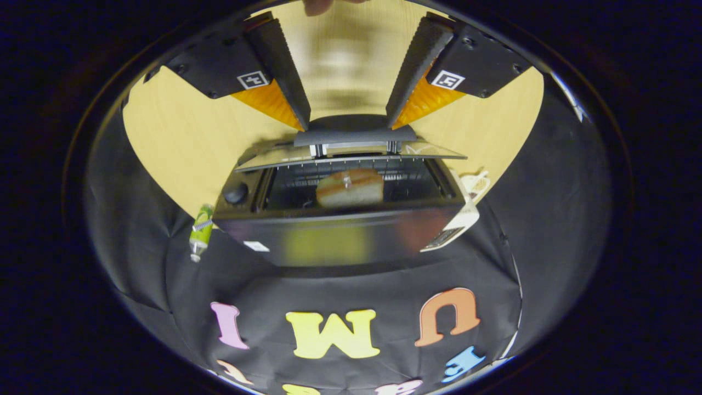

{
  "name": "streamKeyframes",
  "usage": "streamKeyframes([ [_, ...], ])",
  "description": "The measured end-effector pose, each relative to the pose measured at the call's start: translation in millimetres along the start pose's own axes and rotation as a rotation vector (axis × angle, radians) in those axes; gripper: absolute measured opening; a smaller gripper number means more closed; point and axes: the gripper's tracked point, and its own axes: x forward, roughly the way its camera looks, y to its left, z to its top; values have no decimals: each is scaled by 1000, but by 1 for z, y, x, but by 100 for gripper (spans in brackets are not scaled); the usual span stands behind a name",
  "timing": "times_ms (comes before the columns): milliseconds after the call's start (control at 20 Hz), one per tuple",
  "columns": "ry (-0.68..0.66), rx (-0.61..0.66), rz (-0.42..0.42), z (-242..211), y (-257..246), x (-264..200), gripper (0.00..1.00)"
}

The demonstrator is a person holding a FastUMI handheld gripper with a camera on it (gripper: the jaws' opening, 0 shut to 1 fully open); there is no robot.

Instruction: Open the toaster oven, put the food inside, and close the toaster oven door.

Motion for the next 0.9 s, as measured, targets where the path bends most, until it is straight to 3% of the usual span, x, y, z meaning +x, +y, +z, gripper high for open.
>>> streamKeyframes([
  [250, -145, -14, 0, 79, 9, -34, 92],
  [550, -311, -28, 25, 150, 16, -117, 92],
  [900, -473, -66, 24, 173, 24, -230, 95],
])
